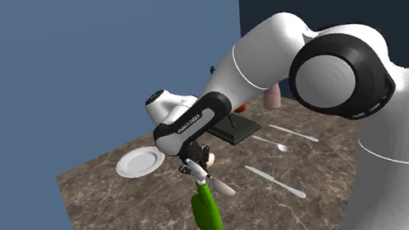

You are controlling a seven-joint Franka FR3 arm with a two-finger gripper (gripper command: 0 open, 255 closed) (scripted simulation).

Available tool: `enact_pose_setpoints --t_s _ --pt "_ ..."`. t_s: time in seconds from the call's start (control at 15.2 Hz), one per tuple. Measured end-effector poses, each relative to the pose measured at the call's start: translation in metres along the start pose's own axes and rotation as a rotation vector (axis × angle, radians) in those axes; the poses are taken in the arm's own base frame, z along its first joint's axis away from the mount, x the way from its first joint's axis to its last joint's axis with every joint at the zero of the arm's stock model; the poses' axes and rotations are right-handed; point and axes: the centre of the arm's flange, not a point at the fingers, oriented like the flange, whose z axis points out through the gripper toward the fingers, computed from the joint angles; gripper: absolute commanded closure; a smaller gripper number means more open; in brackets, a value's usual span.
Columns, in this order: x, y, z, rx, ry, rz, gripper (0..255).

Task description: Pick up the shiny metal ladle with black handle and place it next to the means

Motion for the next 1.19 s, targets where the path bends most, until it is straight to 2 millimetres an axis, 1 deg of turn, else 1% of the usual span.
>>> enact_pose_setpoints --t_s 0.07,0.46,0.53,0.59,0.66,0.79,0.92,1.19 --pt "0.0 0.0 0.0 0.0 0.0 0.0 0" --pt "0.0 0.0 0.0 0.0 0.0 0.0 0" --pt "0.0 0.001 -0.005 0.0 0.0 0.0 0" --pt "-0.001 0.0 -0.016 0.0 0.001 0.0 0" --pt "-0.001 0.0 -0.03 0.0 0.001 0.0 0" --pt "0.0 0.002 -0.045 0.0 0.001 0.0 0" --pt "0.0 0.001 -0.049 0.0 0.0 0.0 0" --pt "0.0 0.0 -0.05 0.0 0.0 0.0 0"
